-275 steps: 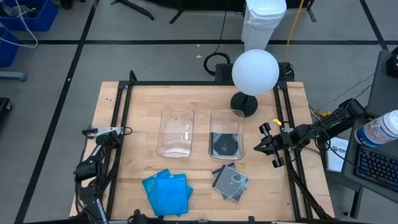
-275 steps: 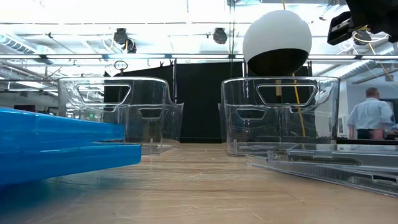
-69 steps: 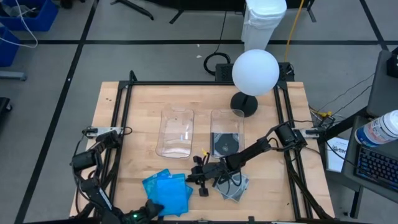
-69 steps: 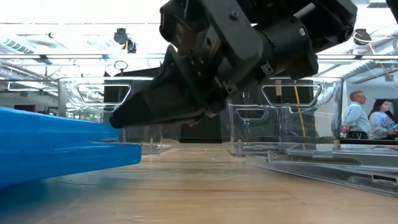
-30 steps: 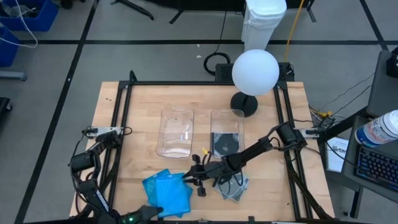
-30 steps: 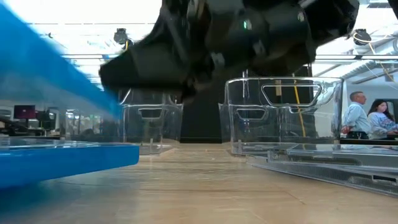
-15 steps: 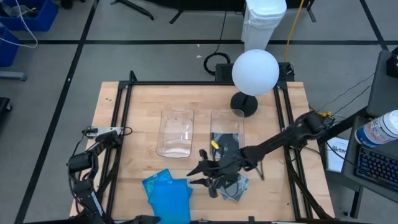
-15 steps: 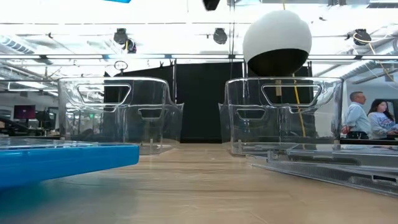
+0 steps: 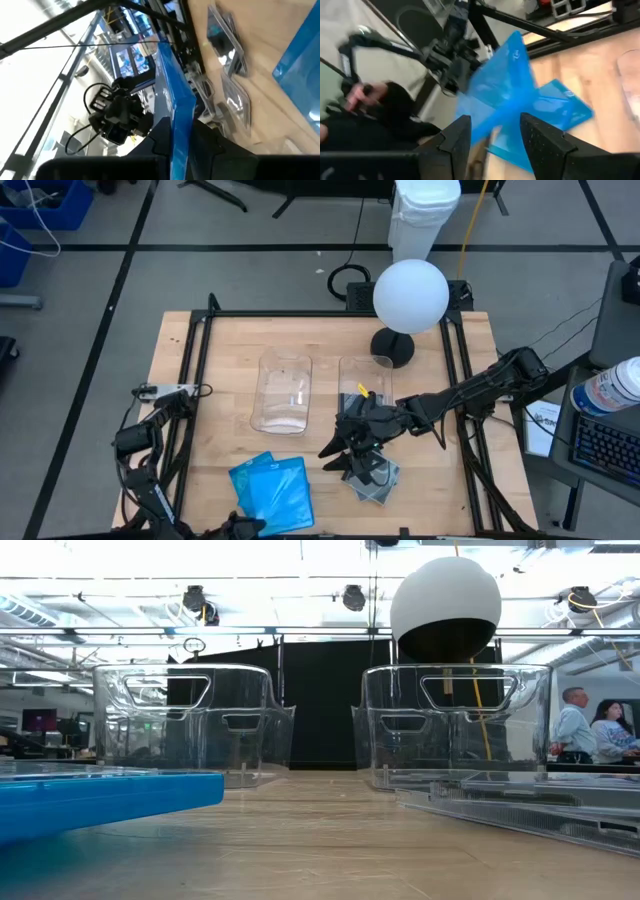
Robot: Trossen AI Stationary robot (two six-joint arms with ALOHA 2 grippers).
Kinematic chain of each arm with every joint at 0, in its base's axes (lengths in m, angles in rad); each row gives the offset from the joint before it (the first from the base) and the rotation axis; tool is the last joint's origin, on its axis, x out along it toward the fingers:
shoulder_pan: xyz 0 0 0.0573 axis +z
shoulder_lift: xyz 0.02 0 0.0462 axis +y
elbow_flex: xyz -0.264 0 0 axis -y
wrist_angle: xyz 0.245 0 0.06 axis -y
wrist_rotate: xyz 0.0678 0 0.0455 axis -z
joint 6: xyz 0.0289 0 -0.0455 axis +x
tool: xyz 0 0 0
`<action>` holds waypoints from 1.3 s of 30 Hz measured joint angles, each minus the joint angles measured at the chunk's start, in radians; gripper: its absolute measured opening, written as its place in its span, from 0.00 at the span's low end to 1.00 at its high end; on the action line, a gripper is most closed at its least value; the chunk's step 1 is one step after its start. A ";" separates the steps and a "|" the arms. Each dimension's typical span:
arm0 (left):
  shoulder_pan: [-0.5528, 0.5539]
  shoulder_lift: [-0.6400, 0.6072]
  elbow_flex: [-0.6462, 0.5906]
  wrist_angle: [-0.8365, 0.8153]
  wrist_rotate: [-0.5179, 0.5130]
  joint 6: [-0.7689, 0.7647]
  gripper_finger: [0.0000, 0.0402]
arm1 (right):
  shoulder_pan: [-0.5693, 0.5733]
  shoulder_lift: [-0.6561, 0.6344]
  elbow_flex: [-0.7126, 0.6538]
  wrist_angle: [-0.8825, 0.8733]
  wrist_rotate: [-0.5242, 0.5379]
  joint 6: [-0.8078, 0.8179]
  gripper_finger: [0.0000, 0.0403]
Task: Pick & place jewel cases by type
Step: Put the blue CD case into the left transparent bin
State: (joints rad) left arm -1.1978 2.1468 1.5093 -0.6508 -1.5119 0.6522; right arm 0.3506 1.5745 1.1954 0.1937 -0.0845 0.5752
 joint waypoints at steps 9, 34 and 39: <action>0.050 0.000 0.000 -0.066 -0.010 0.016 0.10 | -0.063 0.000 -0.066 0.067 0.003 0.147 0.41; 0.162 0.000 0.000 -0.103 -0.005 0.023 0.10 | -0.116 0.045 -0.219 0.357 -0.047 0.276 0.39; 0.189 0.000 0.000 -0.099 0.017 0.046 0.10 | -0.129 0.045 -0.219 0.367 -0.050 0.260 0.39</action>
State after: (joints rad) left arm -1.0086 2.1468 1.5093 -0.7498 -1.4944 0.6985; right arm 0.2216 1.6196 0.9768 0.5602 -0.1345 0.8349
